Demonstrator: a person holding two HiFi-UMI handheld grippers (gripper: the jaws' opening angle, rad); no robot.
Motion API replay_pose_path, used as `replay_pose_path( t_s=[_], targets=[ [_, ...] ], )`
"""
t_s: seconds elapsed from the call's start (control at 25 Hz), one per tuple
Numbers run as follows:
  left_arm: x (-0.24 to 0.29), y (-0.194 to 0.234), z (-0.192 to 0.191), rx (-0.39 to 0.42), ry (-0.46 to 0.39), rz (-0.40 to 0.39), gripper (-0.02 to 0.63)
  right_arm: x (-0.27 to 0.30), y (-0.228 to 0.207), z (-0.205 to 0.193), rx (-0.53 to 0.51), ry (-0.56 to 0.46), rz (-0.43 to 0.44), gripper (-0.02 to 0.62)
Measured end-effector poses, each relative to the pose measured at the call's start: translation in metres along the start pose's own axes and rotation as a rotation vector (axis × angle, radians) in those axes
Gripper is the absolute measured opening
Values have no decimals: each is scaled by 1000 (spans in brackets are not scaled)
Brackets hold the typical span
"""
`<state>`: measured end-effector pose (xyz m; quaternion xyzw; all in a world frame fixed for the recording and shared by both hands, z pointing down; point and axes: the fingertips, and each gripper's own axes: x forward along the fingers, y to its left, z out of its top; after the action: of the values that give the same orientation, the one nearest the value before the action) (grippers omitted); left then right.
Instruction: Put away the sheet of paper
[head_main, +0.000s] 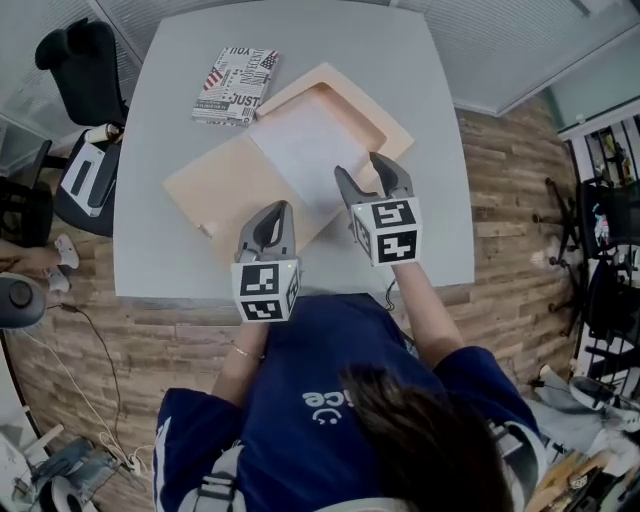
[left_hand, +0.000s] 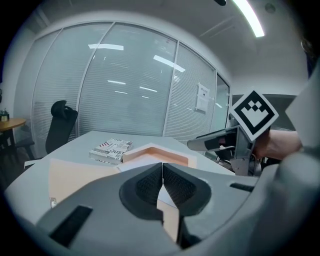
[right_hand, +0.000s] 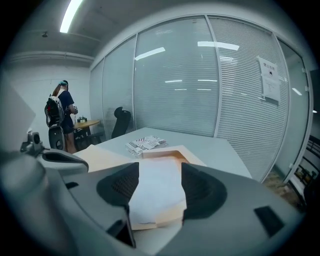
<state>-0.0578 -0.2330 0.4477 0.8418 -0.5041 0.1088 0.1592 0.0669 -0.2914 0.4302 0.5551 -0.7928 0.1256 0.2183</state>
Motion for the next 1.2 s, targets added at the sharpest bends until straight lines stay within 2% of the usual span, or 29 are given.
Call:
replay_pose_path(
  t_s=[0.28,0.64,0.8,0.88,0.96,1.04,1.2],
  targets=[
    [-12,-9,-17,7,-3,-39,5,-26,28,-45,40,0,-31,276],
    [-17,-14,-31,3,9,-41,5,-40,49,-75,40,25,-40,272],
    [-18,-18,-32,-2,0,-41,5,-47,45,-72,42,-12,-69,167],
    [-17,-21,-32,0,-1,-50,5,-48,44,-69,50,-34,-67,166],
    [-17,-26,-31,2,-1,-76,5,-50,43,-66,58,-53,-69,136],
    [-17,-33,-30,9,-4,-103,5,-51,41,-63,64,-74,-80,12],
    [-15,-36,-29,19,-4,-115,5,-50,45,-60,63,-87,-56,8]
  ],
)
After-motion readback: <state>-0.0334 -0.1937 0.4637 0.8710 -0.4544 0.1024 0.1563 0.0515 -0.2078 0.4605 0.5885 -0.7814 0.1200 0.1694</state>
